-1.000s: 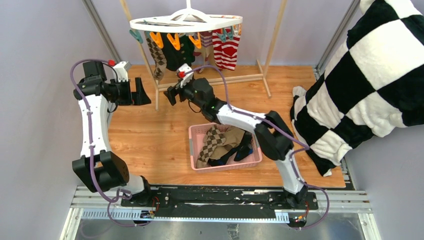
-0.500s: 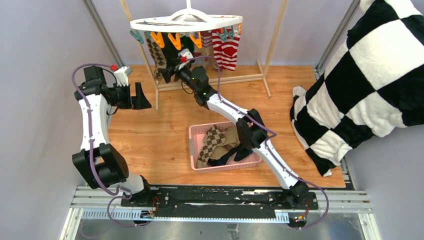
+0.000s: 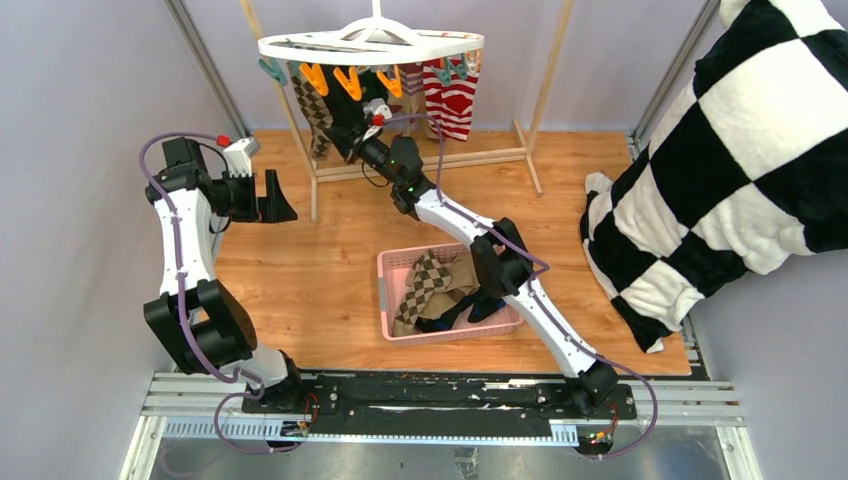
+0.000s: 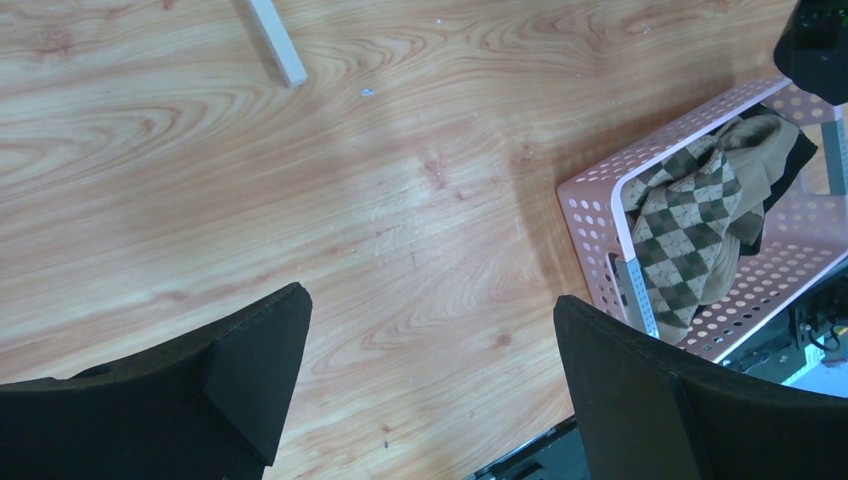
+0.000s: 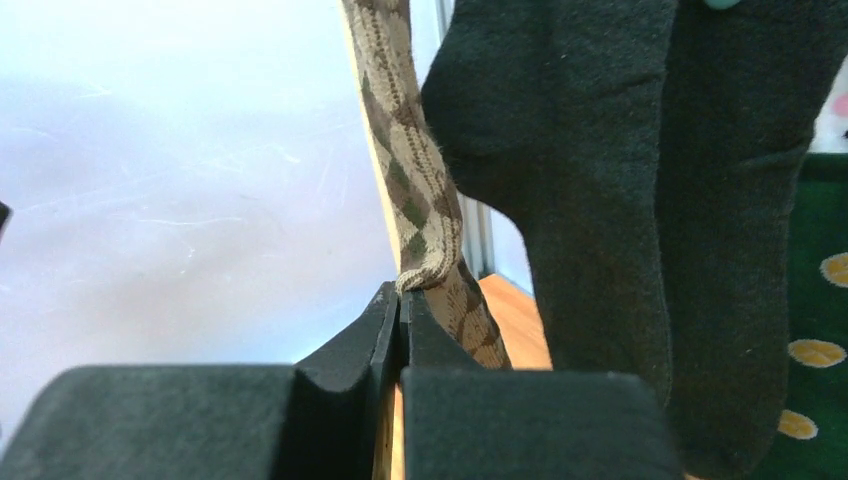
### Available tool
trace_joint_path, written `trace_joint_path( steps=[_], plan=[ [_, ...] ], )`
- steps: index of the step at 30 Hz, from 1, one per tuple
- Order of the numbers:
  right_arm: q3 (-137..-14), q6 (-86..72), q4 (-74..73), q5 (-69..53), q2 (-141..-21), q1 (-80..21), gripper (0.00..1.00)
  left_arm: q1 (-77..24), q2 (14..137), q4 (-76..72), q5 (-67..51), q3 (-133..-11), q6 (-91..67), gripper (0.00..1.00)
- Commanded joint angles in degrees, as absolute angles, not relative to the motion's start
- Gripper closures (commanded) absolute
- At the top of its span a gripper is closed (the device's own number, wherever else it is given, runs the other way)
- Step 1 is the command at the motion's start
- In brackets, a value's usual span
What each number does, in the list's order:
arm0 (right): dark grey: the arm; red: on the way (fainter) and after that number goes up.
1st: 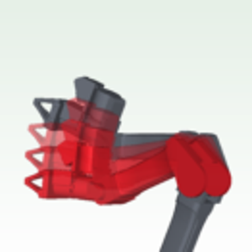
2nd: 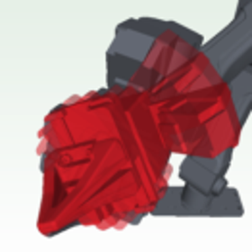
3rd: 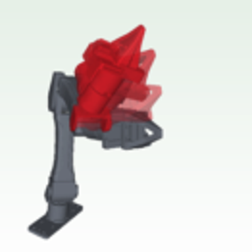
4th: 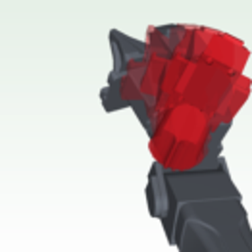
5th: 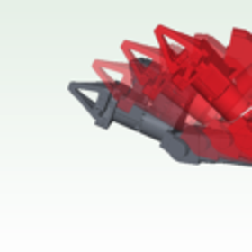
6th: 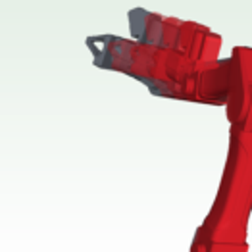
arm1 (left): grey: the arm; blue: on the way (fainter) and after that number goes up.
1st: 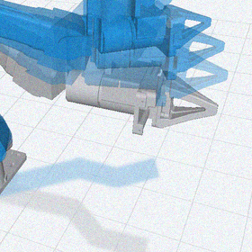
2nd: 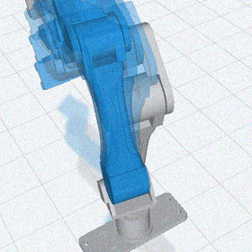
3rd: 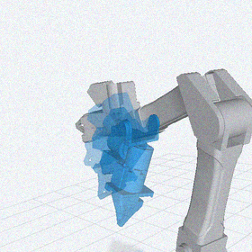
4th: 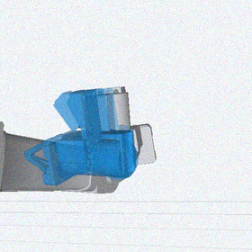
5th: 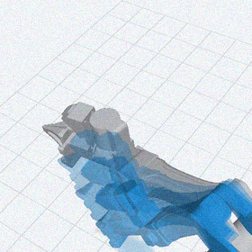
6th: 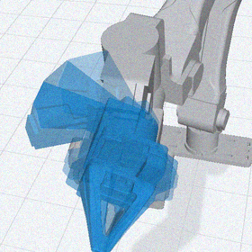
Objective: Remove the socks clipped to the hanger
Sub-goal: Remove the sock from the hanger.
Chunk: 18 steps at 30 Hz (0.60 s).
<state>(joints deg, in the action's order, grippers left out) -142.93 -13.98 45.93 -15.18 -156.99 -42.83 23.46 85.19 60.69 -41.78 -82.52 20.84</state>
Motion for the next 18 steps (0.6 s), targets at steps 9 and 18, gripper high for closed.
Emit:
trace_joint_path(
  steps=[9, 18],
  plan=[
    [-123.6, -23.8, 59.7, -21.9, -139.4, -44.0, 1.00, 24.8, 79.2, 61.1, -41.1, -79.0, 22.8, 0.01],
    [-91.2, -30.1, 68.7, -30.5, -118.1, -44.3, 1.00, 24.8, 77.1, 61.0, -58.9, -81.0, 19.7, 0.00]
  ],
)
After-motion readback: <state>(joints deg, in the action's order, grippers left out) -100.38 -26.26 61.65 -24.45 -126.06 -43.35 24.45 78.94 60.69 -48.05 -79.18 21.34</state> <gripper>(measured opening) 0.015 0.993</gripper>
